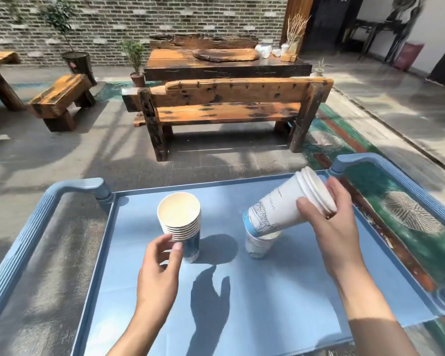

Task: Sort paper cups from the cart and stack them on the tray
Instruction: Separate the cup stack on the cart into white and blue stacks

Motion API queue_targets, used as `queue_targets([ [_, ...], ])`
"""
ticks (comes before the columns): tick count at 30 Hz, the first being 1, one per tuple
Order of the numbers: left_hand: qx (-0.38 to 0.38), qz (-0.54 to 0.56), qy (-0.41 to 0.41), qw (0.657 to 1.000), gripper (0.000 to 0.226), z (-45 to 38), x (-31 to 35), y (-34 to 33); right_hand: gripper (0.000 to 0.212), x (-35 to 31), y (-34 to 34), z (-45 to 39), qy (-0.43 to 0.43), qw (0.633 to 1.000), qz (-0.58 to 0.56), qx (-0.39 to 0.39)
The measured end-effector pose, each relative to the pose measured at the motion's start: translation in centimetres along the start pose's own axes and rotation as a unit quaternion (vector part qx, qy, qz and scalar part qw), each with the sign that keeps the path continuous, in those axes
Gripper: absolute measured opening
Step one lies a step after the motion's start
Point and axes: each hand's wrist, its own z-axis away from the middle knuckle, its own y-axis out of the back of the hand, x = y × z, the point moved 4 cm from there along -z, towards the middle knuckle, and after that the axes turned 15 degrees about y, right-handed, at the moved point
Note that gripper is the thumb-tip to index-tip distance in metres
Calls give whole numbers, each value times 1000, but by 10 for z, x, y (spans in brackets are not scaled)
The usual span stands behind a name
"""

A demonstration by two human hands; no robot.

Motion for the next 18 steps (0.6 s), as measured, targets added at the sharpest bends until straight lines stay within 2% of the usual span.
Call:
queue_targets([
  [1, 21, -5, 9, 1000, 19, -9, -8, 4, 90, 1, 2, -5, 20, 999, 32, 16],
  [4, 35, -27, 40, 998, 53, -33, -27, 11, 94, 7, -7, -16, 59, 991, 118, 9],
  [7, -18, -41, 62, 997, 81, -51, -35, 8, 94, 22, -24, -16, 95, 978, 180, -48],
  [11, -104, -36, 61, 992, 104, -65, -35, -4, 97, 52, -43, -3, 94, 962, 225, -120],
  [13, -130, -26, 56, 990, 102, -69, -33, -10, 99, 66, -51, 4, 81, 953, 241, -164],
  [18, -160, -11, 68, 985, 75, -76, -33, -20, 96, 89, -59, 24, 63, 941, 236, -235],
])
